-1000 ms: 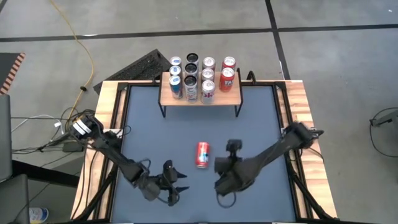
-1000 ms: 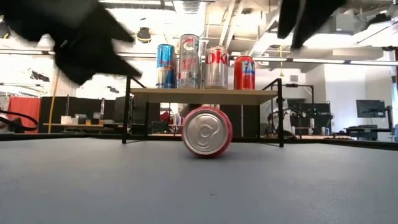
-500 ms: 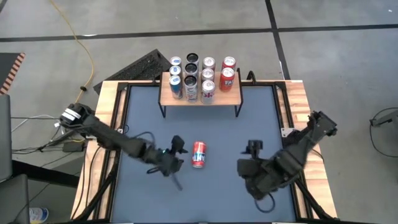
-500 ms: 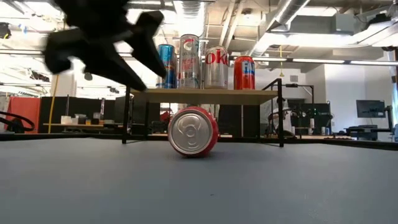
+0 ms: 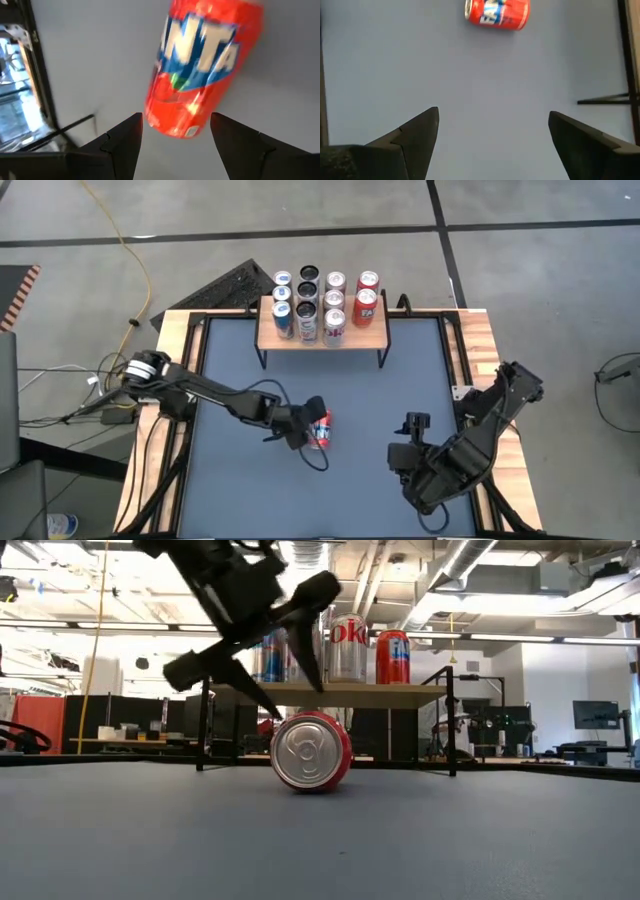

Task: Place canned beverage on shelf
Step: Put the orange soda can on the shelf aligned with the other orange soda can

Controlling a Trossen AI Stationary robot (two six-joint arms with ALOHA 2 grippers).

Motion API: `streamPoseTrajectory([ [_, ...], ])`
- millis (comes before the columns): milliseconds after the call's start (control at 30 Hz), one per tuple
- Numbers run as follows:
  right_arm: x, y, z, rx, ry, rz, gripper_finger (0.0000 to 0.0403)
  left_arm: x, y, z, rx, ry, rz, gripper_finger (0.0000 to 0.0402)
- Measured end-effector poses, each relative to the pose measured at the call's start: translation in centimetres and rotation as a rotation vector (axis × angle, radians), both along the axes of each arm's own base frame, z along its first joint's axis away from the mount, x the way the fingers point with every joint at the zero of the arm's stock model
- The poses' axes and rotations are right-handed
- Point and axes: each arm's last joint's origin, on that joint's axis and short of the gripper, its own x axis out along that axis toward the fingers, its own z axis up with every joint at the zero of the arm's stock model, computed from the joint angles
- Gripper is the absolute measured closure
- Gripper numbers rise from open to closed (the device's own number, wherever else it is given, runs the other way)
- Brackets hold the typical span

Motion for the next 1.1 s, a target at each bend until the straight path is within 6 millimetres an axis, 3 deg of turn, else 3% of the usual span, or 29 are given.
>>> streamPoseTrajectory([
  [133, -0.5, 0.5, -0.9, 0.001, -0.019, -0.049, 0.0046, 1.7, -0.9, 0.7, 0.067, -0.015, 0.03, 0.0177],
  [300, -0.6, 1.6, -2.5, -0.168, -0.274, -0.056, 0.0046, 2.8, -1.7, 5.2, -0.256, -0.156, 0.158, 0.0177],
  [467, 0.1, 1.9, -2.6, -0.304, -0.572, -0.112, 0.0046, 0.6, -1.7, 12.6, -0.623, -0.288, 0.165, 0.0177],
  [567, 1.2, 1.4, -3.3, -0.406, -0.498, -0.019, 0.0046, -2.5, -1.3, 15.1, -0.784, -0.26, 0.131, 0.0177],
  [667, 3.8, -0.2, -3.7, -0.41, -0.278, 0.169, 0.0046, -5.7, -1.1, 16.3, -0.937, -0.242, 0.141, 0.0177],
  [767, 7.7, -2.5, -2.4, -0.203, -0.243, 0.303, 0.0049, -8.1, -1.8, 16.5, -1.055, -0.279, 0.143, 0.0177],
  [867, 10.1, -5.4, -1.3, -0.068, -0.224, 0.427, 0.0056, -9.9, -3.2, 16.0, -1.105, -0.308, 0.103, 0.0177],
  [1100, 12.0, -10.2, -2.0, -0.307, -0.034, 0.802, 0.0065, -13.6, -5.4, 15.6, -1.141, -0.371, 0.056, 0.0177],
])
